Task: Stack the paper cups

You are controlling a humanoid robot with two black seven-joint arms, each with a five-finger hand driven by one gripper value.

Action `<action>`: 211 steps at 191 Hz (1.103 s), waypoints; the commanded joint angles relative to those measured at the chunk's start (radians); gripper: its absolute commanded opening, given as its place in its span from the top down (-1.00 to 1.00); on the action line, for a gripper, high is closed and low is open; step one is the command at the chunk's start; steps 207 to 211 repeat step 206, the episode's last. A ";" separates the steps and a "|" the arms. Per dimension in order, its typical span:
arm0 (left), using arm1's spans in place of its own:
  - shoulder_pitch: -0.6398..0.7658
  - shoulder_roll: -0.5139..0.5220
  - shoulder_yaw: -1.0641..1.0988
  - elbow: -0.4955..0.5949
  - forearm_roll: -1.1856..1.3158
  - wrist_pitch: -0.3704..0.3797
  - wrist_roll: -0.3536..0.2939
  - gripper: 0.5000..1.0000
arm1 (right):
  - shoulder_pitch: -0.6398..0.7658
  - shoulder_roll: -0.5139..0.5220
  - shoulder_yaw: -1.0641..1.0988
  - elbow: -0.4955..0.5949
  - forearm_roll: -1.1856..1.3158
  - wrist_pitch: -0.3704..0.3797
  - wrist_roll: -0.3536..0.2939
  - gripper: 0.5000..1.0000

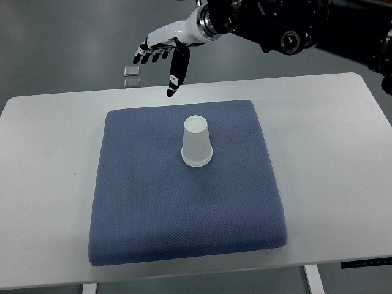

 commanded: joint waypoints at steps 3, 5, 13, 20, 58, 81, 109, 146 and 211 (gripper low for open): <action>0.000 0.000 0.000 0.000 0.000 0.000 0.000 -1.00 | -0.162 -0.070 0.156 -0.068 0.134 -0.050 0.007 -0.64; 0.000 0.000 0.000 0.000 0.000 0.000 0.000 -1.00 | -0.180 -0.078 0.177 -0.076 0.148 -0.053 0.007 -0.64; 0.000 0.000 0.002 0.000 0.000 0.000 0.000 -1.00 | -0.246 -0.092 0.271 -0.105 0.205 -0.063 0.010 -0.64; 0.000 0.000 0.002 -0.003 0.000 0.000 0.000 -1.00 | -0.294 -0.093 0.340 -0.123 0.237 -0.068 0.013 -0.64; 0.000 0.000 0.002 -0.008 0.000 0.000 0.000 -1.00 | -0.547 -0.089 0.776 -0.197 0.298 -0.103 0.082 -0.64; 0.002 0.000 0.002 -0.006 0.000 0.000 0.000 -1.00 | -0.667 -0.073 0.977 -0.205 0.300 -0.112 0.105 -0.65; 0.002 0.000 0.003 -0.008 0.000 0.000 0.000 -1.00 | -0.748 -0.009 1.079 -0.212 0.304 -0.132 0.149 -0.65; 0.000 0.000 0.003 -0.009 0.002 0.000 0.000 -1.00 | -0.809 0.009 1.083 -0.217 0.309 -0.175 0.200 -0.65; 0.002 0.000 0.003 -0.011 0.000 0.000 0.000 -1.00 | -0.852 0.009 1.083 -0.226 0.389 -0.195 0.203 -0.65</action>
